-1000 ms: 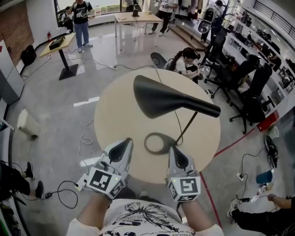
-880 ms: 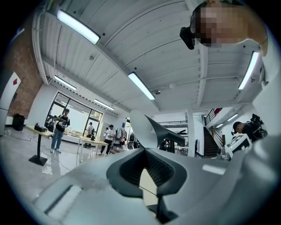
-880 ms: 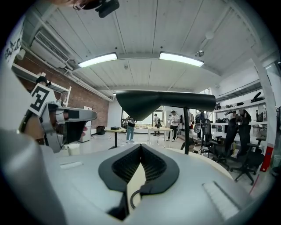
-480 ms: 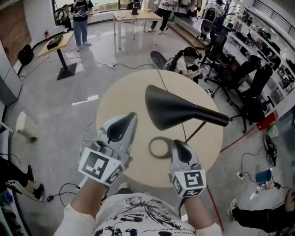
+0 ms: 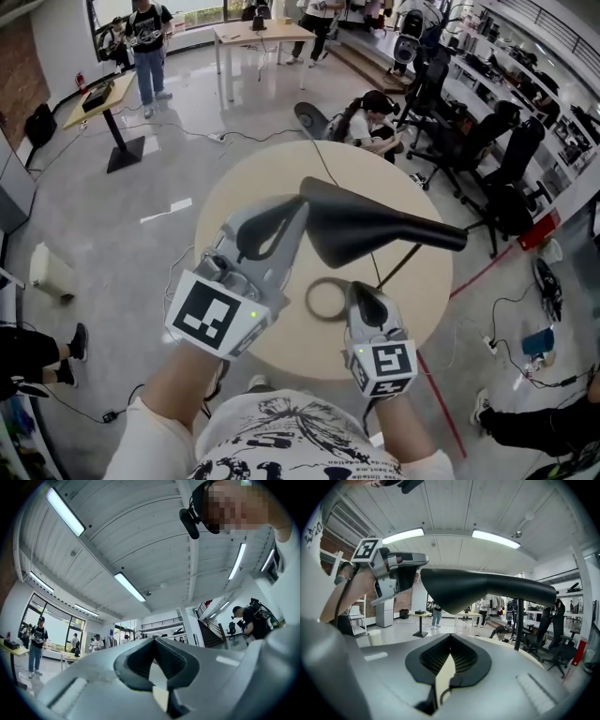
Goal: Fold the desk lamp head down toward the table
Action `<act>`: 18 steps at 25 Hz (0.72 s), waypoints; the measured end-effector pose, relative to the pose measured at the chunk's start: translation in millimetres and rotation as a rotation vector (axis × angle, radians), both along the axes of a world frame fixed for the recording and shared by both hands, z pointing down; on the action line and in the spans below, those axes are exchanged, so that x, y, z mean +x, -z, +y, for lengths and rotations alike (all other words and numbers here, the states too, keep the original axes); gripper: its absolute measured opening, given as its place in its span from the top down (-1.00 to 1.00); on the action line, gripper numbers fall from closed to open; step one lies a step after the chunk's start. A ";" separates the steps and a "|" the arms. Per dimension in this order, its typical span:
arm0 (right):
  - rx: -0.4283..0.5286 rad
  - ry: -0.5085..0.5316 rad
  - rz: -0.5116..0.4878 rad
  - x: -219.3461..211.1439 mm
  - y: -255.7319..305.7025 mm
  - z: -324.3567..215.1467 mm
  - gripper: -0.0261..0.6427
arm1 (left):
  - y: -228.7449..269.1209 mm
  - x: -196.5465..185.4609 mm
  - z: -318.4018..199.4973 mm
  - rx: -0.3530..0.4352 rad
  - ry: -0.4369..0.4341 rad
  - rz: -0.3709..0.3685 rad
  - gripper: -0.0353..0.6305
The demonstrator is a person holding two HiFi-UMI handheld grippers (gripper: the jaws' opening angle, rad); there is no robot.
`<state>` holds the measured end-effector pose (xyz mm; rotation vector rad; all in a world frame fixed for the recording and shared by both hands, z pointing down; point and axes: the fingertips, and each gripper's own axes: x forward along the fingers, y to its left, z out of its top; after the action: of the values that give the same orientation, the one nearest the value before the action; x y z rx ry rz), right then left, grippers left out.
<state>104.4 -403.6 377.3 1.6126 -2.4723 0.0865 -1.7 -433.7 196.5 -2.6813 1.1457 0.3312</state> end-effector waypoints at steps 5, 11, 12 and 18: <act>-0.021 -0.044 -0.009 4.4 -7.0 2.8 0.89 | -9.0 5.2 -6.8 -0.050 -0.034 -0.034 0.89; -0.050 -0.068 -0.015 4.3 -20.1 10.6 0.89 | -30.7 0.8 -10.6 -0.091 -0.040 -0.049 0.89; -0.055 -0.074 -0.017 6.5 -22.4 11.8 0.89 | -36.4 2.0 -11.6 -0.103 -0.042 -0.044 0.89; -0.102 -0.111 -0.026 17.6 -38.8 21.1 0.89 | -74.5 8.2 -16.1 -0.181 -0.049 -0.040 0.89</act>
<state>121.9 -382.5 416.1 1.7146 -2.3545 0.2465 6.6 -449.8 271.0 -2.8614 1.1513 0.1885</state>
